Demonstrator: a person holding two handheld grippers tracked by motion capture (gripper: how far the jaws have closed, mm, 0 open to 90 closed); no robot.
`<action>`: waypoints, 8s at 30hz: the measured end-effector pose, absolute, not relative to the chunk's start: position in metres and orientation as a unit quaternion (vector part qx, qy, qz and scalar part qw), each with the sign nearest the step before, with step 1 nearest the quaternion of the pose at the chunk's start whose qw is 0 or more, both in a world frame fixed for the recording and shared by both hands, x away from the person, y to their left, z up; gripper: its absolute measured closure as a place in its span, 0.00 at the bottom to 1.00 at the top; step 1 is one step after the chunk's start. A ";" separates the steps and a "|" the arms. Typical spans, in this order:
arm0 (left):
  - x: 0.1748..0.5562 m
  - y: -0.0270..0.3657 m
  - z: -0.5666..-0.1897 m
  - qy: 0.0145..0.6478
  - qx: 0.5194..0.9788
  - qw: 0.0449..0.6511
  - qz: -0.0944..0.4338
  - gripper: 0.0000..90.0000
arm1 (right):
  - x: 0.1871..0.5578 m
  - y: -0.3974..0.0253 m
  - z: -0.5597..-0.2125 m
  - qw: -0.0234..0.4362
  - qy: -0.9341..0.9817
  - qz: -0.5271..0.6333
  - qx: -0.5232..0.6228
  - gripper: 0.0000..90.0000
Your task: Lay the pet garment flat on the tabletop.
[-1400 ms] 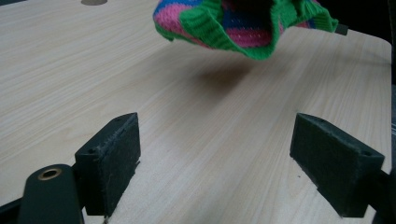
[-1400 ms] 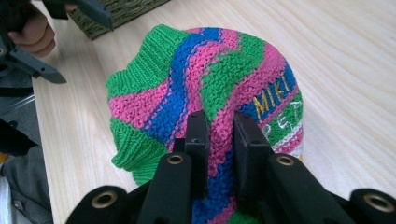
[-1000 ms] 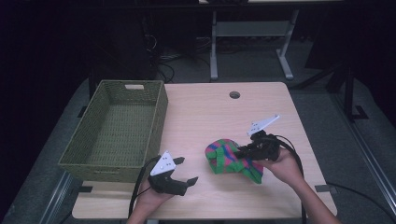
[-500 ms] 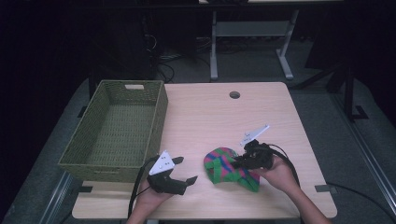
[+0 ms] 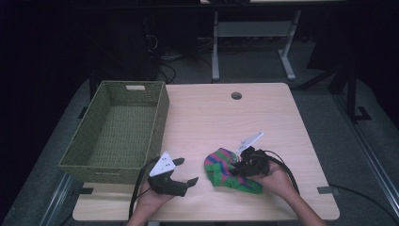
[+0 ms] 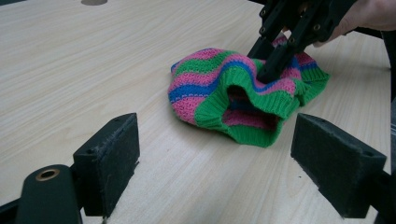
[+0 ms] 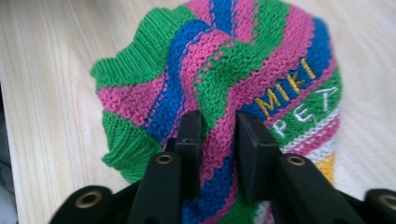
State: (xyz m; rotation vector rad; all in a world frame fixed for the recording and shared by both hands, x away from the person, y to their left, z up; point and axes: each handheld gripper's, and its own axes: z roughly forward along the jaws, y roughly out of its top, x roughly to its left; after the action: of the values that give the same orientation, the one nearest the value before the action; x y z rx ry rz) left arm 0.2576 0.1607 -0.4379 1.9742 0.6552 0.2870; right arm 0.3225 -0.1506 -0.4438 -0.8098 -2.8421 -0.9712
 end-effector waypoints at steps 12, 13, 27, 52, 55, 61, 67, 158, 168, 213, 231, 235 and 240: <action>0.258 0.160 -0.438 0.272 0.816 0.497 0.116 0.17 | 0.316 -0.158 -0.417 0.005 -0.905 -0.339 -0.258 0.59; 0.258 0.160 -0.438 0.272 0.815 0.498 0.116 0.17 | 0.315 -0.159 -0.415 0.002 -0.905 -0.340 -0.256 0.59; 0.259 0.161 -0.439 0.273 0.816 0.498 0.112 0.17 | 0.294 -0.134 -0.396 0.015 -0.918 -0.354 -0.178 0.49; 0.259 0.162 -0.439 0.274 0.814 0.502 0.104 0.17 | 0.293 -0.105 -0.426 -0.030 -0.944 -0.288 -0.156 0.70; 0.259 0.162 -0.439 0.273 0.816 0.499 0.101 0.17 | 0.293 -0.104 -0.427 -0.031 -0.946 -0.283 -0.153 0.80; 0.260 0.162 -0.439 0.273 0.816 0.500 0.097 0.18 | 0.293 -0.106 -0.426 -0.027 -0.947 -0.285 -0.148 0.90; 0.261 0.162 -0.440 0.272 0.819 0.497 0.096 0.18 | 0.293 -0.112 -0.416 -0.022 -0.942 -0.299 -0.151 0.91; 0.319 0.101 -0.418 0.239 0.803 0.536 0.102 0.89 | 0.322 -0.203 -0.331 -0.066 -0.883 -0.406 -0.226 0.91; 0.331 0.097 -0.399 0.245 0.801 0.532 0.125 0.91 | 0.326 -0.201 -0.333 -0.069 -0.883 -0.402 -0.234 0.91; 0.376 0.072 -0.405 0.292 0.823 0.470 0.129 0.91 | 0.383 -0.216 -0.358 -0.083 -0.868 -0.376 -0.313 0.91; 0.392 0.064 -0.415 0.300 0.833 0.444 0.134 0.91 | 0.404 -0.221 -0.373 -0.079 -0.863 -0.371 -0.333 0.89; 0.396 0.063 -0.417 0.303 0.832 0.444 0.135 0.91 | 0.409 -0.222 -0.378 -0.078 -0.861 -0.371 -0.338 0.89; 0.399 0.062 -0.416 0.305 0.832 0.442 0.136 0.91 | 0.413 -0.223 -0.382 -0.080 -0.860 -0.371 -0.341 0.88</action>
State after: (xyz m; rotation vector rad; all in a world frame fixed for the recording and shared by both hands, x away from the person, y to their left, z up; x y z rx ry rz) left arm 0.3985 0.0620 -0.4165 2.0647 0.7570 0.3374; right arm 0.4126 -0.2230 -0.3815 -1.1303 -2.8488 -1.2303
